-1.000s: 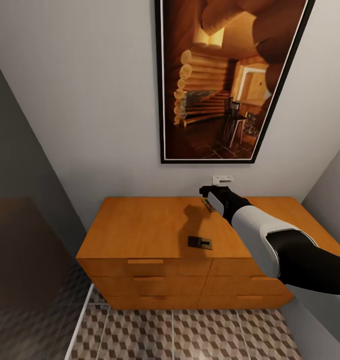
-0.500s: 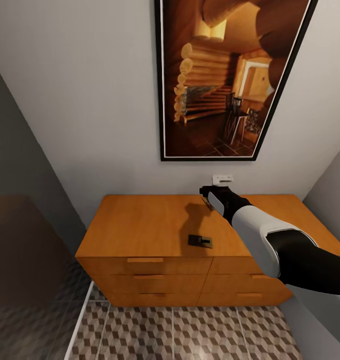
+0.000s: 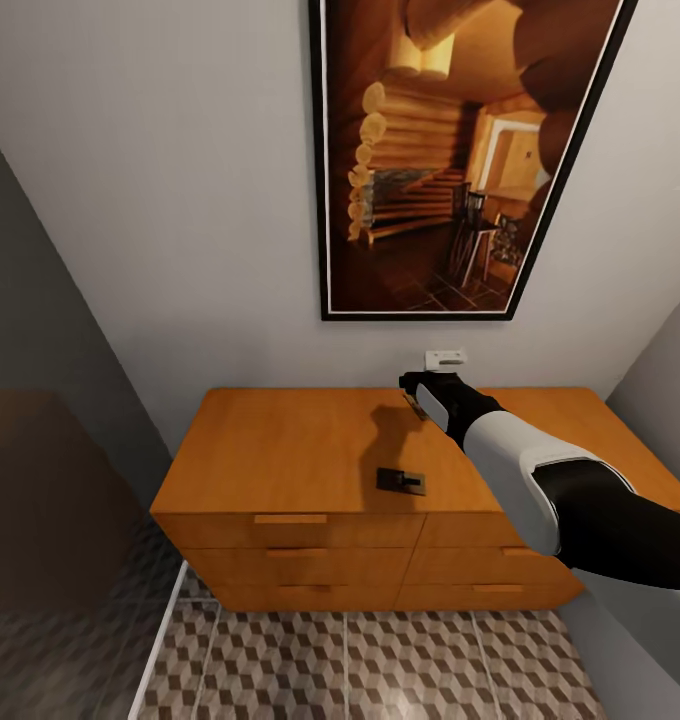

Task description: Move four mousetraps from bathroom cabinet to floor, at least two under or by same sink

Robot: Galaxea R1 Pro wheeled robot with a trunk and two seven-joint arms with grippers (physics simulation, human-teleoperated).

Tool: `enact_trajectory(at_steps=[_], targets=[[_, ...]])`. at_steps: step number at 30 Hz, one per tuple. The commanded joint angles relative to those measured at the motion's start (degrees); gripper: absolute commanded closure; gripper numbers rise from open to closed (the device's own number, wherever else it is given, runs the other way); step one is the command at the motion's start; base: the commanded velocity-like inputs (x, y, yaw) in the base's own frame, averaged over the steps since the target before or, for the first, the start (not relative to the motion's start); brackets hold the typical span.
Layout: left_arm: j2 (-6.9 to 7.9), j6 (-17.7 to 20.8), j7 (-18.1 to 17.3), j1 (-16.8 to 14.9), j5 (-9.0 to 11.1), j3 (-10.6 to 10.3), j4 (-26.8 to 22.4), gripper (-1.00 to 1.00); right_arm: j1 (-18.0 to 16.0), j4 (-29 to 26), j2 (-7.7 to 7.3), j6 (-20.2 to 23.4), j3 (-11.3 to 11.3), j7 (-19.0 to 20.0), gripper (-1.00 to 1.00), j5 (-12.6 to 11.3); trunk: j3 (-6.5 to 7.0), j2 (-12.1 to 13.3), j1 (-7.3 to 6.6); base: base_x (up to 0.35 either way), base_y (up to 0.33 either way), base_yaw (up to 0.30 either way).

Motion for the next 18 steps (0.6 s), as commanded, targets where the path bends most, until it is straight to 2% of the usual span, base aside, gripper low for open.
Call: enact_trajectory(at_steps=[1, 18], targets=[[-0.05, -0.33, 0.1, -0.08, 0.34, -0.49, 0.2, -1.0, -0.04, -0.09, -0.01, 0.34, 0.5, -0.3, -1.0, -0.6, -0.17, -0.11, 0.03, 0.0, 0.0, 0.0], [-0.1, 0.59, 0.25, -0.08, 0.34, -0.5, 0.2, -1.0, -0.04, -0.09, -0.01, 0.33, 0.5, -0.3, -1.0, -0.6, -1.63, -0.11, 0.03, 0.0, 0.0, 0.0]])
